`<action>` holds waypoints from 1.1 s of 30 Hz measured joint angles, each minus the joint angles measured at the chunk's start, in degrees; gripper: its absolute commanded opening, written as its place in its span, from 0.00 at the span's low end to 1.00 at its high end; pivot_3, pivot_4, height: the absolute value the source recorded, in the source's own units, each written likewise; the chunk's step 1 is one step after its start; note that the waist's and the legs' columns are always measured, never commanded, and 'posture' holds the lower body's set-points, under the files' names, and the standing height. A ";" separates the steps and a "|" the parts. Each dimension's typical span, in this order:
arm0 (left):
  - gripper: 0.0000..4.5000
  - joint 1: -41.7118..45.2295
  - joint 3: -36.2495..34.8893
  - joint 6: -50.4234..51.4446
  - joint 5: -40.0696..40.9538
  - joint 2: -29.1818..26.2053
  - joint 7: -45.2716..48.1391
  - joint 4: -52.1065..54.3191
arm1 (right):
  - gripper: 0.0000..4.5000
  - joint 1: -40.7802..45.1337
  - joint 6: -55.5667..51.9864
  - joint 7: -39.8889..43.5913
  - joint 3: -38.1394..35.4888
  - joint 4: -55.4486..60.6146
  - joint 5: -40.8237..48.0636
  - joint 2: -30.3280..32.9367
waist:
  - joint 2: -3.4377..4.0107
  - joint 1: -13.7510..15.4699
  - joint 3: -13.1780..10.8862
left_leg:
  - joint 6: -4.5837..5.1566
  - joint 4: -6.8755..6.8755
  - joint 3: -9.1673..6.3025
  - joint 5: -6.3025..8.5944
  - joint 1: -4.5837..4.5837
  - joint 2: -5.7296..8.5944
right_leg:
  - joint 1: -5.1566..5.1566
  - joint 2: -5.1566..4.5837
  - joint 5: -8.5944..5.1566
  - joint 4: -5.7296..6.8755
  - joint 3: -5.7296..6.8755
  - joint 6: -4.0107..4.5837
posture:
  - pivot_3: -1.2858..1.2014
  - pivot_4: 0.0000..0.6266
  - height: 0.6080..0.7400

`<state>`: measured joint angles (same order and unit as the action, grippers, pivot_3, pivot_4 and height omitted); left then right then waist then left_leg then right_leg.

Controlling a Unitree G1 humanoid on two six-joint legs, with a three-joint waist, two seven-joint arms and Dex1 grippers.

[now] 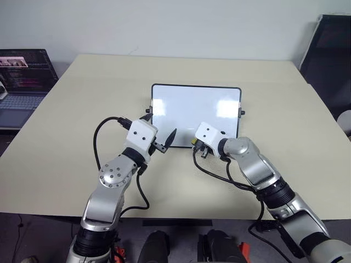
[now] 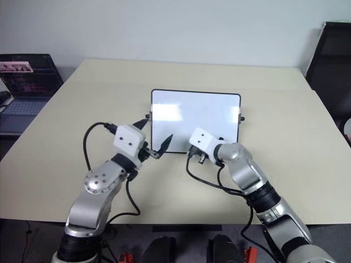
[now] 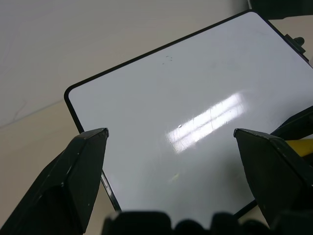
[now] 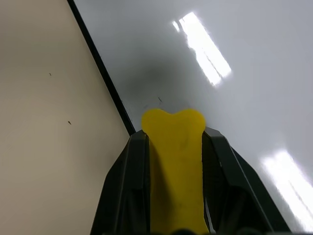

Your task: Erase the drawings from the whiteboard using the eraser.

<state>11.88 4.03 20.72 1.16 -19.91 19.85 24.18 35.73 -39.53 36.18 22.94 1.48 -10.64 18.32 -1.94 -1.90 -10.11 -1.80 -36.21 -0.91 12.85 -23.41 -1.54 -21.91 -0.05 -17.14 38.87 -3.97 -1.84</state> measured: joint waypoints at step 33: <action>1.00 1.38 0.75 -0.98 14.63 -6.34 21.37 -2.45 | 0.25 -6.06 -49.98 -16.17 -28.32 36.74 7.73 2.80 | 0.05 -0.26 -0.03 | -0.04 0.09 -0.03 0.00 -0.45 0.00 | -0.41 0.10 -0.09 -0.02 0.06 0.12 | 0.52 0.24 1.00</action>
<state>13.26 4.78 19.74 15.79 -26.24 41.22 21.73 29.67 -89.51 20.01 -5.37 38.22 -2.91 21.13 -1.89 -2.16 -10.14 -1.84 -36.13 -0.94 12.86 -23.86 -1.54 -22.31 0.05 -17.23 38.85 -3.91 -1.72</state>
